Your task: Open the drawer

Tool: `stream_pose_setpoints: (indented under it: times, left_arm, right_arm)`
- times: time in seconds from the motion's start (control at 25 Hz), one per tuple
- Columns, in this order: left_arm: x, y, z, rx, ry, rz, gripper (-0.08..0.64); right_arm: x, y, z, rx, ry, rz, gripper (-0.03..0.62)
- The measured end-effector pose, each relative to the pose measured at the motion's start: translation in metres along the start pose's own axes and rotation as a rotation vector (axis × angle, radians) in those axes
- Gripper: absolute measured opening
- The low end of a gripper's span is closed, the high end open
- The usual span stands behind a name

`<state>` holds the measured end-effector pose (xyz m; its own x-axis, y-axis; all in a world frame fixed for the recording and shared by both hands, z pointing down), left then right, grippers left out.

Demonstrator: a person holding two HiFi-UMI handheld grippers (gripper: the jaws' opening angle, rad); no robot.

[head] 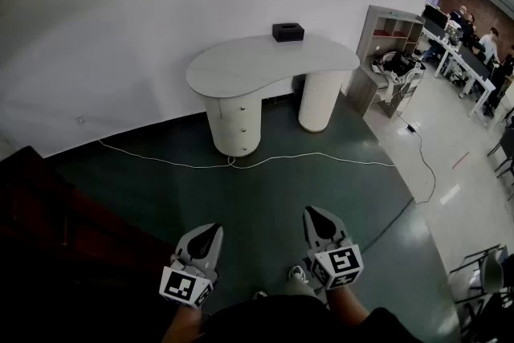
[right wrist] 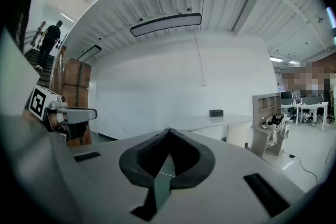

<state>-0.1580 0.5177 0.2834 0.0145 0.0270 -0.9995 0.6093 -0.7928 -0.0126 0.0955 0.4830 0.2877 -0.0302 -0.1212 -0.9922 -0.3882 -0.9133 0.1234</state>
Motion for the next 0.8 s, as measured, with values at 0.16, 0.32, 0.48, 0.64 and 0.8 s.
stream_pose_setpoints:
  times: [0.16,0.32,0.48,0.64,0.8]
  left_arm:
    - [-0.003,0.0,-0.001,0.002,-0.006,0.002,0.017]
    - [-0.007,0.005,-0.001,-0.003,-0.023,0.005,0.018]
    - [-0.011,0.019,0.003,-0.012,-0.025,0.028,0.021]
    - [-0.019,0.046,0.018,0.004,-0.035,0.059,0.078]
    - [-0.022,0.083,0.032,0.021,-0.048,0.089,0.197]
  right_arm:
    - [0.0,0.002,0.001,0.005,0.006,0.002,0.002]
    - [-0.003,0.006,-0.006,-0.007,0.01,-0.003,0.002]
    - [-0.007,0.022,-0.017,0.007,0.036,-0.005,0.003]
    - [-0.009,0.05,-0.032,0.014,0.04,0.012,0.003]
    - [-0.008,0.086,-0.058,0.033,0.062,0.013,0.101]
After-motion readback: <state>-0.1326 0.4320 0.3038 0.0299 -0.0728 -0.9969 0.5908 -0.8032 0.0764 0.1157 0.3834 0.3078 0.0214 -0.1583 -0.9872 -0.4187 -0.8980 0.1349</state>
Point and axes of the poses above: the fingertips, and each gripper's own axes: y forward along the fingers, z to its left, x out of its top, the point moved 5 cm from there along -y, backward along the fingers, and after that the axes turned 3 degrees about -x, right-handed, at the moved point
